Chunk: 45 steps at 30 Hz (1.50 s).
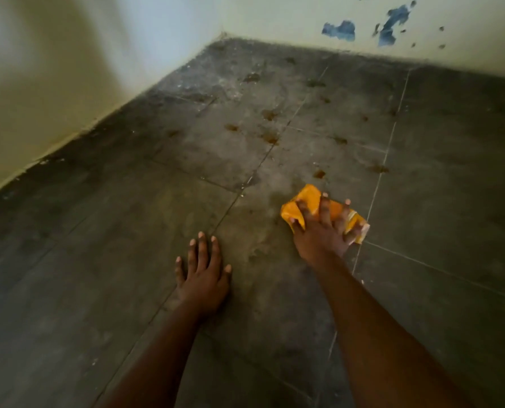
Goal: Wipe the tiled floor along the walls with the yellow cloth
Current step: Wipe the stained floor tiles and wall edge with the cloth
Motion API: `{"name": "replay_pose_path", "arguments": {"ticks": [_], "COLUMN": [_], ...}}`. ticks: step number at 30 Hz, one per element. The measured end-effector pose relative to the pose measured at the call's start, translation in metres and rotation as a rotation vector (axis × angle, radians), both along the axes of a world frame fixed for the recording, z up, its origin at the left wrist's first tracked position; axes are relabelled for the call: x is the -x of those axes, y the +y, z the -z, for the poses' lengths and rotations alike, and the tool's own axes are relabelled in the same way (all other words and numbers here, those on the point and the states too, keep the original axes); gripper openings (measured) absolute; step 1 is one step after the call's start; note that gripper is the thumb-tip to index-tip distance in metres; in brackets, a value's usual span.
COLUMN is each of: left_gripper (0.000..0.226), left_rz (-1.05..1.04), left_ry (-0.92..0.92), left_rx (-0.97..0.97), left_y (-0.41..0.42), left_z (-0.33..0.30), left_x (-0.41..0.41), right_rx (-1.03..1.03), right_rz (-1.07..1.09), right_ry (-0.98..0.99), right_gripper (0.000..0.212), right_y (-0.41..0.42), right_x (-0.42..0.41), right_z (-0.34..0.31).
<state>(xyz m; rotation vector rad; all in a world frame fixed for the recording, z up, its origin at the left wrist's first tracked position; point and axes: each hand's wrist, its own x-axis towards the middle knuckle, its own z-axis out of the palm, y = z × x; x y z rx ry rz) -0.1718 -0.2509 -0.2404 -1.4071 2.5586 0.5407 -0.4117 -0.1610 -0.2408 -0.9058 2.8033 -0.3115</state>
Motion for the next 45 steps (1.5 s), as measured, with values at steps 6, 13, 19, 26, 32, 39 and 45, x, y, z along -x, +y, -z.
{"name": "replay_pose_path", "arguments": {"ticks": [6, 13, 19, 26, 32, 39, 45], "left_gripper": [0.071, 0.072, 0.073, 0.071, 0.069, 0.07, 0.069], "left_rz": [-0.077, -0.096, -0.109, -0.162, -0.216, -0.19, -0.213], "left_ry": [0.083, 0.142, 0.19, 0.273, 0.28, 0.174, 0.165], "left_rx": [0.006, 0.105, 0.173, 0.316, 0.304, 0.252, 0.29], "left_y": [-0.007, -0.02, -0.072, -0.081, -0.081, -0.085, -0.088], "left_z": [-0.001, 0.006, 0.009, 0.014, 0.009, -0.001, 0.012], "left_x": [0.015, 0.04, 0.07, 0.076, 0.082, 0.083, 0.085], "right_rx": [0.076, 0.009, 0.032, 0.074, 0.016, -0.104, -0.067], "right_rz": [-0.469, 0.048, 0.032, -0.116, 0.161, -0.224, 0.349], "right_ry": [0.137, 0.072, -0.032, 0.157, -0.035, 0.121, -0.038], "right_gripper": [0.062, 0.062, 0.059, 0.068, 0.069, 0.071, 0.071], "right_y": [0.055, 0.092, -0.008, 0.055, -0.062, 0.026, -0.051], "right_x": [-0.074, 0.04, 0.05, -0.028, 0.039, -0.015, 0.05], "right_z": [0.013, 0.016, 0.004, 0.02, 0.0, -0.002, -0.003]}}
